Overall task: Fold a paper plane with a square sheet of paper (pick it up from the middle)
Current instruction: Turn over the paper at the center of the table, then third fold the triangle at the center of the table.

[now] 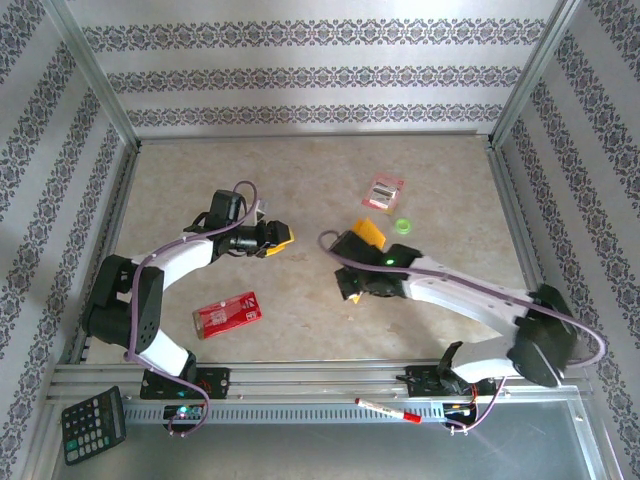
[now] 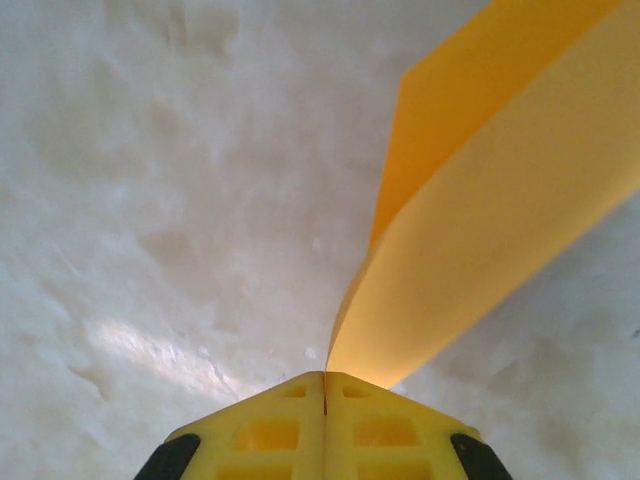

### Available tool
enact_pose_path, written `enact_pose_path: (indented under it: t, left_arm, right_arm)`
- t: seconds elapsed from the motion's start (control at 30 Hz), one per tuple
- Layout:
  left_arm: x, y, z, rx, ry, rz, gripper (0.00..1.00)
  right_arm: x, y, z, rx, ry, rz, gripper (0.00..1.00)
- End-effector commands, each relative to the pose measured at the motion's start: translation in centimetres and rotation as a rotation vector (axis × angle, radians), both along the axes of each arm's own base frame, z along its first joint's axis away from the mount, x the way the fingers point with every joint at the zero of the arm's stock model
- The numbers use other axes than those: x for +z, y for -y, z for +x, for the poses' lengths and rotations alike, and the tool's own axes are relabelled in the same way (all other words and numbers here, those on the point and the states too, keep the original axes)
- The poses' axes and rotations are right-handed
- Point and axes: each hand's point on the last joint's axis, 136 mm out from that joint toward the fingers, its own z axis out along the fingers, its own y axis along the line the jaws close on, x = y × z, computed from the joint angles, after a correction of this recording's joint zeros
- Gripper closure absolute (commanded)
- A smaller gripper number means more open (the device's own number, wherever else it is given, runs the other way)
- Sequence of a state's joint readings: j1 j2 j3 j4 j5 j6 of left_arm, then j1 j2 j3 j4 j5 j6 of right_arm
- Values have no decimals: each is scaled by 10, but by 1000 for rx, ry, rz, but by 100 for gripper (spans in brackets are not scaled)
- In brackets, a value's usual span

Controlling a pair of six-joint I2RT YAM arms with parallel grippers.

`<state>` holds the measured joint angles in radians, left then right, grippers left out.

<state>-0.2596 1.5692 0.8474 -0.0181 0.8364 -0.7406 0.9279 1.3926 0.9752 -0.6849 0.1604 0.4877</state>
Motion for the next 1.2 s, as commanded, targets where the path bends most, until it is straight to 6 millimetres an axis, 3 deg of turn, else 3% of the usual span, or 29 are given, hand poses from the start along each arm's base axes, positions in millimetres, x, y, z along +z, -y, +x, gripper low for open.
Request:
enact_pose_path:
  t: [0.0, 0.17, 0.3, 0.6, 0.77, 1.17]
  left_arm:
    - [-15, -2, -6, 4, -68, 6, 56]
    - [-20, 0, -8, 11, -101, -6, 59]
    - [-18, 11, -9, -12, -103, -45, 64]
    - [-25, 58, -9, -110, -137, -99, 80]
    - [-35, 81, -12, -176, -154, -71, 81]
    - [-81, 71, -17, -258, -229, 141, 82]
  right_arm:
    - [-25, -17, -17, 89, -61, -52, 100]
    - [-44, -60, -33, 151, -120, 102, 100]
    - [-49, -74, -38, 175, -133, 197, 96]
    - [-64, -72, -37, 182, -135, 192, 94]
    - [-65, -73, -35, 173, -133, 194, 93]
    - [-60, -74, -27, 177, -126, 223, 83]
